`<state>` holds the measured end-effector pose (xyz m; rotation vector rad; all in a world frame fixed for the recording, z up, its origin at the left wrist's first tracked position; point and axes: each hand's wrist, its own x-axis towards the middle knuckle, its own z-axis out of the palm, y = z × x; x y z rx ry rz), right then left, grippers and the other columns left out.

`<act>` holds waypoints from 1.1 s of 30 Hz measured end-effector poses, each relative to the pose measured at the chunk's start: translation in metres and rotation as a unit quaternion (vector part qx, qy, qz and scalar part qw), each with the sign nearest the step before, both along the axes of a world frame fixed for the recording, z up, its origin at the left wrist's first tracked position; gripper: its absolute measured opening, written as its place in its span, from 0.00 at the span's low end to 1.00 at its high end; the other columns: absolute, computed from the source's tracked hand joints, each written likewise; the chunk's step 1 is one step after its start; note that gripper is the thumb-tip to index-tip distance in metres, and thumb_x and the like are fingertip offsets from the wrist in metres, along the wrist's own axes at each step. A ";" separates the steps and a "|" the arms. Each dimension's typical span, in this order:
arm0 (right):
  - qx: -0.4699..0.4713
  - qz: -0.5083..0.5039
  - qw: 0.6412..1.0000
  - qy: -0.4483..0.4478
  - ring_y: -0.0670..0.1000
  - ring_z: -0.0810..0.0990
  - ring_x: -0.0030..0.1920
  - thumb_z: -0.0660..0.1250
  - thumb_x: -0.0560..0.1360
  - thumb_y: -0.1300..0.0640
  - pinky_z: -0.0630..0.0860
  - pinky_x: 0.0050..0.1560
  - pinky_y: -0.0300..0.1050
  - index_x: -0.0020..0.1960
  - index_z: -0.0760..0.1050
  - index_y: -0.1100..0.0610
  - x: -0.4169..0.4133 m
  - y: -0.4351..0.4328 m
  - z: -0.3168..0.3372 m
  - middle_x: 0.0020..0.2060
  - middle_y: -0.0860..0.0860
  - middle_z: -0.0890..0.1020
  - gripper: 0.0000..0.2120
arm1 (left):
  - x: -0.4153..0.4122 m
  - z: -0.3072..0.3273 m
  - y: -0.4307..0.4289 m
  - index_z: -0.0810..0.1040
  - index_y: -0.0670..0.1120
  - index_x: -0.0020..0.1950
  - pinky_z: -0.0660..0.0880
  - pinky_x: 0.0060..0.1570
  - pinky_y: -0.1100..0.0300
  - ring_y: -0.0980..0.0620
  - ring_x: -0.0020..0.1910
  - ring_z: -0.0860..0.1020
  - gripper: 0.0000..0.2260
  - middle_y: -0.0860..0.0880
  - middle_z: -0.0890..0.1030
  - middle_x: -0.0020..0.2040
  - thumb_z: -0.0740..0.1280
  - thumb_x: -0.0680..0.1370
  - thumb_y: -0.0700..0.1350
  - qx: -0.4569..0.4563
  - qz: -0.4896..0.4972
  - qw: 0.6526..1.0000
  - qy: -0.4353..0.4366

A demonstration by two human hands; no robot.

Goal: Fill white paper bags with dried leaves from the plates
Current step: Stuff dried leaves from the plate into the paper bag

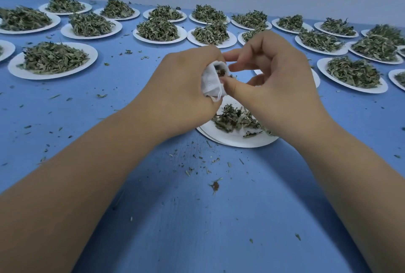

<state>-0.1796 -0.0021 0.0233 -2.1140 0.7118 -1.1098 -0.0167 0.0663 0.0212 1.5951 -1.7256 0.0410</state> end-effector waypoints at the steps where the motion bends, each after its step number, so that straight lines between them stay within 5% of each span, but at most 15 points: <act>1: -0.003 -0.016 1.000 0.008 0.42 0.84 0.53 0.79 0.69 0.55 0.73 0.46 0.39 0.43 0.72 0.49 -0.001 0.000 0.000 0.50 0.42 0.86 0.15 | 0.000 0.000 0.000 0.74 0.59 0.48 0.67 0.36 0.75 0.67 0.37 0.73 0.12 0.62 0.74 0.36 0.73 0.71 0.45 0.001 0.007 1.000 0.004; 5: -0.014 -0.035 0.999 0.026 0.40 0.84 0.49 0.79 0.70 0.52 0.76 0.44 0.39 0.39 0.82 0.47 -0.002 0.002 0.001 0.49 0.36 0.85 0.07 | 0.003 0.000 0.000 0.76 0.55 0.50 0.66 0.36 0.76 0.70 0.38 0.73 0.10 0.64 0.74 0.36 0.73 0.72 0.46 0.011 0.015 1.000 0.016; 7: -0.024 -0.015 0.999 0.026 0.41 0.83 0.54 0.78 0.72 0.55 0.80 0.50 0.45 0.42 0.85 0.47 -0.001 0.004 0.002 0.53 0.38 0.85 0.03 | 0.002 -0.001 0.000 0.75 0.52 0.53 0.66 0.38 0.78 0.73 0.42 0.72 0.12 0.66 0.75 0.42 0.73 0.73 0.46 0.027 0.002 0.999 0.018; 11: -0.031 0.046 0.996 0.077 0.41 0.75 0.67 0.71 0.78 0.58 0.77 0.60 0.50 0.51 0.87 0.48 0.000 0.007 0.003 0.63 0.42 0.82 0.08 | 0.004 -0.001 0.000 0.74 0.53 0.54 0.67 0.38 0.78 0.70 0.47 0.72 0.13 0.66 0.75 0.43 0.72 0.72 0.45 0.031 -0.002 0.999 0.028; 14: -0.015 0.118 0.980 0.161 0.42 0.72 0.68 0.61 0.80 0.60 0.70 0.67 0.51 0.46 0.83 0.49 -0.001 0.008 0.004 0.61 0.45 0.81 0.13 | 0.006 -0.001 -0.001 0.73 0.54 0.53 0.70 0.41 0.71 0.62 0.46 0.76 0.13 0.69 0.76 0.37 0.72 0.72 0.45 0.050 -0.001 0.998 0.025; 19: 0.023 0.145 0.980 0.137 0.35 0.77 0.58 0.64 0.75 0.61 0.74 0.60 0.47 0.45 0.78 0.33 -0.001 0.011 0.004 0.61 0.41 0.80 0.20 | 0.009 0.002 0.001 0.74 0.57 0.53 0.69 0.39 0.75 0.66 0.47 0.76 0.14 0.69 0.79 0.42 0.73 0.71 0.46 0.058 0.004 0.997 0.054; 24: -0.043 0.057 0.990 0.123 0.51 0.84 0.43 0.69 0.79 0.61 0.80 0.52 0.52 0.53 0.86 0.49 -0.001 -0.001 -0.009 0.45 0.48 0.87 0.10 | 0.011 0.006 0.004 0.74 0.58 0.56 0.71 0.38 0.73 0.64 0.45 0.75 0.17 0.60 0.81 0.47 0.75 0.71 0.51 0.075 -0.004 0.996 0.043; 28: -0.075 0.001 0.995 0.064 0.38 0.82 0.40 0.71 0.78 0.60 0.74 0.44 0.32 0.54 0.86 0.49 -0.002 -0.004 -0.006 0.38 0.31 0.82 0.10 | 0.026 0.009 0.003 0.70 0.61 0.55 0.67 0.36 0.68 0.67 0.46 0.75 0.23 0.61 0.77 0.47 0.78 0.67 0.57 0.141 0.022 0.989 0.020; 31: -0.063 -0.008 0.997 0.034 0.44 0.82 0.40 0.72 0.78 0.56 0.76 0.42 0.38 0.53 0.85 0.43 -0.002 -0.002 -0.004 0.44 0.37 0.86 0.08 | 0.032 0.003 -0.001 0.73 0.59 0.54 0.71 0.41 0.62 0.61 0.47 0.76 0.19 0.59 0.78 0.48 0.77 0.69 0.55 0.180 0.013 0.983 0.041; 33: -0.064 0.009 0.997 0.044 0.44 0.83 0.49 0.72 0.78 0.55 0.78 0.49 0.41 0.53 0.84 0.43 -0.001 0.000 -0.004 0.49 0.39 0.85 0.08 | 0.032 0.000 -0.003 0.75 0.58 0.54 0.73 0.43 0.60 0.59 0.47 0.77 0.16 0.58 0.79 0.48 0.76 0.70 0.52 0.177 0.021 0.983 0.049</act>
